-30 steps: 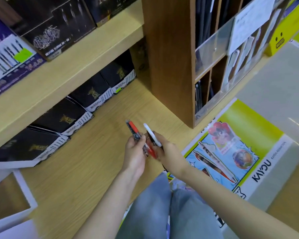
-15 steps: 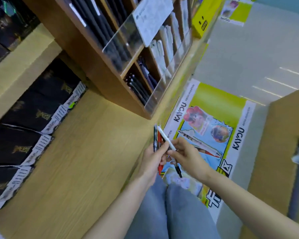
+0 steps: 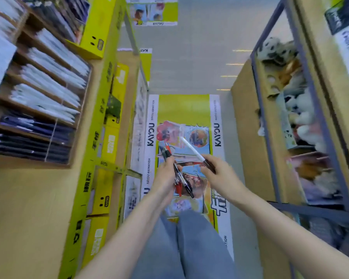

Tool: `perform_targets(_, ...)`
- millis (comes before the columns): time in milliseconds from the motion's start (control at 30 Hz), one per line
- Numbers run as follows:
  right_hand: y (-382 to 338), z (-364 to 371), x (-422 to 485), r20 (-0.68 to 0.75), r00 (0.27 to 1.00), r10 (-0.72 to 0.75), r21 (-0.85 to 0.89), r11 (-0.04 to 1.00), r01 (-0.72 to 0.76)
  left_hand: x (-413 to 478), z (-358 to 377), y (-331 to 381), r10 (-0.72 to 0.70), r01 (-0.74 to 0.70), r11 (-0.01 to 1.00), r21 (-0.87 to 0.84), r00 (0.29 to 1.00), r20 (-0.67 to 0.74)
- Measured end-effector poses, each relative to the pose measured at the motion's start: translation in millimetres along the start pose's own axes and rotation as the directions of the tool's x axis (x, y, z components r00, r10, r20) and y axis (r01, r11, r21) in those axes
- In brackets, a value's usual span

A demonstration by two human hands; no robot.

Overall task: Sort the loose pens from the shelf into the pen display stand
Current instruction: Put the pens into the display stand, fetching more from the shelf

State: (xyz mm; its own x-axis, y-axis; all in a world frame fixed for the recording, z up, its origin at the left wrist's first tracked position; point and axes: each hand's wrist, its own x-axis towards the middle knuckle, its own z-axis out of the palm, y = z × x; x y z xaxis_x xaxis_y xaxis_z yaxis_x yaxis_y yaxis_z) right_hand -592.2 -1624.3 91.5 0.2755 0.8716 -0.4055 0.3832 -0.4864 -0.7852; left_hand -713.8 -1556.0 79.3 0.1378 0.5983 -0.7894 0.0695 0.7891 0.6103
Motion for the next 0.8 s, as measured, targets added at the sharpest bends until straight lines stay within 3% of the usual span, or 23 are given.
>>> perform_targets(200, 44, -74, -36, -0.19, 0.981, 0.047, 0.106, 0.994, -0.027, -20, 97, -17, 0.018, -0.036, 0.997, 0.071, 0.972, 0.236)
perform_targets(333, 66, -110, -54, -0.369, 0.928, 0.047, 0.123, 0.992, -0.002, -34, 140, -32, 0.012, -0.001, 1.0, -0.031, 0.932, 0.362)
perform_targets(500, 83, -136, -71, -0.506, 0.862, -0.004, 0.017, 1.0, 0.014, -39, 175, -42, -0.088, 0.155, 0.978, -0.139, 0.913, 0.399)
perform_targets(633, 85, -145, -77, -0.555, 0.832, 0.012, 0.135, 0.988, 0.076, -36, 199, -30, -0.202, 0.319, 0.924, -0.211, 0.876, 0.439)
perform_targets(800, 79, -154, -68, -0.684, 0.727, 0.069, 0.237, 0.963, 0.131, -23, 221, -7, -0.355, 0.442, 0.894, -0.069, 0.796, 0.49)
